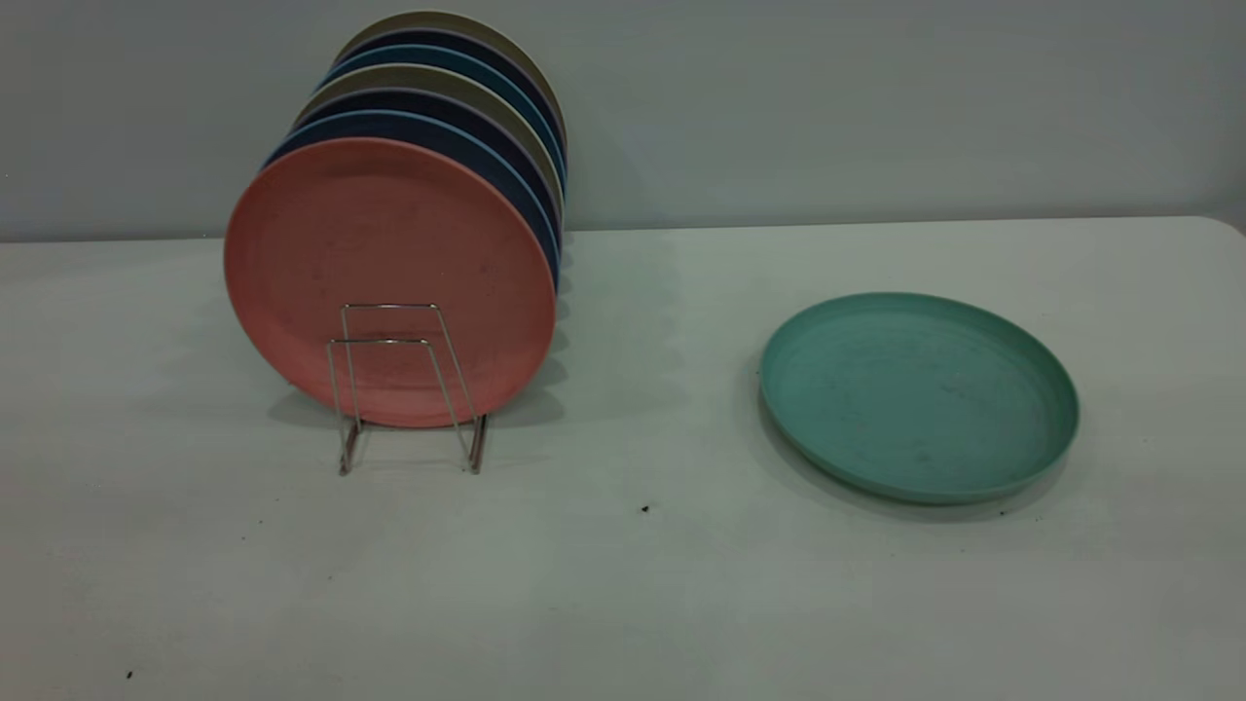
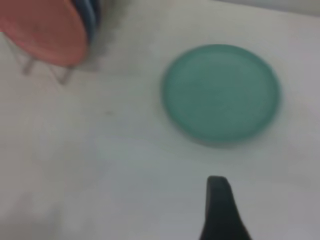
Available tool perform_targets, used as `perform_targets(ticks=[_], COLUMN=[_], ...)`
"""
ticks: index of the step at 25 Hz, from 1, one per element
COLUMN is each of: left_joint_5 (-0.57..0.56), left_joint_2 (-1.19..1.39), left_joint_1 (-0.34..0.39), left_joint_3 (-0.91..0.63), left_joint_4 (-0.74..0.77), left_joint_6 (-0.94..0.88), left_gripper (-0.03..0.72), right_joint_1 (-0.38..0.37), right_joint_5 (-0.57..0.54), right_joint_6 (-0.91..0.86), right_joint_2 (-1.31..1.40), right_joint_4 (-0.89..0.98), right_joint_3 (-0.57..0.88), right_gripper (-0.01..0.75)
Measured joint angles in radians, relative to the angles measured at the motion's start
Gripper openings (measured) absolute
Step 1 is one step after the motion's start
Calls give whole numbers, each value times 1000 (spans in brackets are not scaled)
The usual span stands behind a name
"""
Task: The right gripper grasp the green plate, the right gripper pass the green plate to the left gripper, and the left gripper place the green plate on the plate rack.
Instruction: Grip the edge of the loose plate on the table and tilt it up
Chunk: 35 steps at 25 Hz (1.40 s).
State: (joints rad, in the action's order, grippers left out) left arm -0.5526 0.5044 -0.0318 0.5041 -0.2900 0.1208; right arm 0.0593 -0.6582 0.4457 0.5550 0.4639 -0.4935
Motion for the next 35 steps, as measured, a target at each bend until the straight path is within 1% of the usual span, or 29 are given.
perform_targets(ticks=[2, 5, 9, 11, 13, 17, 20, 22, 25, 29, 32, 35], left_joint_5=[46, 98, 144, 165, 173, 173, 170, 161, 153, 151, 155, 168], left_joint_2=[93, 194, 262, 273, 276, 276, 276, 276, 276, 276, 276, 276], left_joint_1=[0, 0, 0, 0, 0, 0, 0, 0, 0, 0, 0, 0], left_joint_3=[0, 0, 0, 0, 0, 0, 0, 0, 0, 0, 0, 0], left_joint_4=[-71, -176, -245, -254, -258, -260, -259, -259, -259, -259, -259, -259], left_joint_6=[65, 160, 246, 256, 259, 261, 267, 270, 271, 272, 273, 276], left_gripper=[500, 511, 513, 513, 513, 513, 513, 513, 513, 513, 513, 513], right_joint_1=[0, 0, -1, -2, -18, -94, -155, -192, -234, -277, -292, -289], right_joint_5=[96, 202, 243, 254, 246, 139, 50, 23, 21, 62, 71, 59], right_joint_6=[107, 288, 563, 673, 747, 786, 794, 795, 795, 795, 795, 790], right_joint_2=[139, 349, 668, 823, 990, 1290, 1457, 1533, 1598, 1623, 1663, 1728], right_joint_4=[121, 339, 595, 710, 779, 812, 812, 812, 812, 811, 811, 814], right_joint_3=[0, -9, -90, -154, -231, -397, -500, -555, -603, -635, -665, -704], right_gripper=[492, 492, 492, 492, 492, 492, 492, 491, 476, 467, 465, 465])
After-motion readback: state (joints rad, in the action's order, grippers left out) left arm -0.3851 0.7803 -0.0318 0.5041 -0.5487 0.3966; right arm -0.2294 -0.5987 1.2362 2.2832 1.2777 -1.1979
